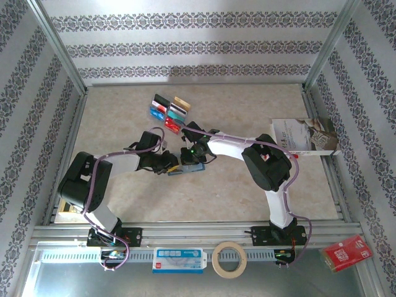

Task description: Take the credit cards out of the card holder

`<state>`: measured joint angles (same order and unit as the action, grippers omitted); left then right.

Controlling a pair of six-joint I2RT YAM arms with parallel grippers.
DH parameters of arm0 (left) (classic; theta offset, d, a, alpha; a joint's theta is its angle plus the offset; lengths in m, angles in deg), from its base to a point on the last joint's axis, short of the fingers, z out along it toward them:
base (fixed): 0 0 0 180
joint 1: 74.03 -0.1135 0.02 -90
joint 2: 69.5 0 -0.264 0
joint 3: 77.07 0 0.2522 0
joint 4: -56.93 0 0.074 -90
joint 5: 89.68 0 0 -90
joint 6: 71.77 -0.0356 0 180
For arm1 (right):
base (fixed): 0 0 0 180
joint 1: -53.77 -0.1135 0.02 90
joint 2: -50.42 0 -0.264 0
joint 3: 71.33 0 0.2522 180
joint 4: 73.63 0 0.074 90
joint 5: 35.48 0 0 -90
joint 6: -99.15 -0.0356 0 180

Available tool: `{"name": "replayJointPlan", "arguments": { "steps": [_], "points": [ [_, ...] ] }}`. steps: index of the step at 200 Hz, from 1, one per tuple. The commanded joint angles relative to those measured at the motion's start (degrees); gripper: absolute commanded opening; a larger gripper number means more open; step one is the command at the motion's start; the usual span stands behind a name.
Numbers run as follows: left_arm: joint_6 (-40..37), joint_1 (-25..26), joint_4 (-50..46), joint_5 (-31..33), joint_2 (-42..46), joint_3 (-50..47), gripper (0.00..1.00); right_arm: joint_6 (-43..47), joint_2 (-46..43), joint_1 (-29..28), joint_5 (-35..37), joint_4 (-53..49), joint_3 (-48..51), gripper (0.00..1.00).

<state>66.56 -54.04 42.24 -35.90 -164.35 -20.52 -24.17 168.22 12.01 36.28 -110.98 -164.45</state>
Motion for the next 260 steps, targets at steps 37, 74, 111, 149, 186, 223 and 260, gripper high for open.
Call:
{"name": "replayJointPlan", "arguments": {
  "steps": [37, 74, 111, 149, 186, 223, 260],
  "points": [
    [1.74, 0.8, 4.92, -1.83, -1.5, 0.93, 0.19, -3.81, -7.78, 2.23, -5.58, 5.91, 2.56, 0.18],
    [2.54, 0.79, 6.76, -2.39, -1.91, 0.59, 0.19, -4.34, -10.05, 3.0, -4.87, 6.53, 3.56, 0.22],
    [1.66, 0.82, 5.9, -1.48, -2.91, 0.89, 0.19, -1.65, -10.77, 2.65, -1.41, 4.51, 4.04, 0.25],
    [0.89, 0.76, 5.29, -0.53, -3.24, 0.75, 0.17, 1.81, -10.15, 1.28, 3.26, 0.13, 3.7, 0.26],
    [3.37, 0.79, 9.38, -2.25, -3.26, 0.43, 0.18, 0.63, -10.54, 1.58, 6.04, 0.17, 4.34, 0.29],
    [3.87, 0.81, 9.89, -2.77, -2.57, 1.25, 0.21, -0.85, -12.55, 1.98, 11.41, 0.11, 5.28, 0.34],
    [2.76, 0.77, 7.89, -2.0, -2.97, 2.04, 0.22, -0.82, -15.69, 2.04, 16.27, 0.69, 7.23, 0.35]
  ]
}}
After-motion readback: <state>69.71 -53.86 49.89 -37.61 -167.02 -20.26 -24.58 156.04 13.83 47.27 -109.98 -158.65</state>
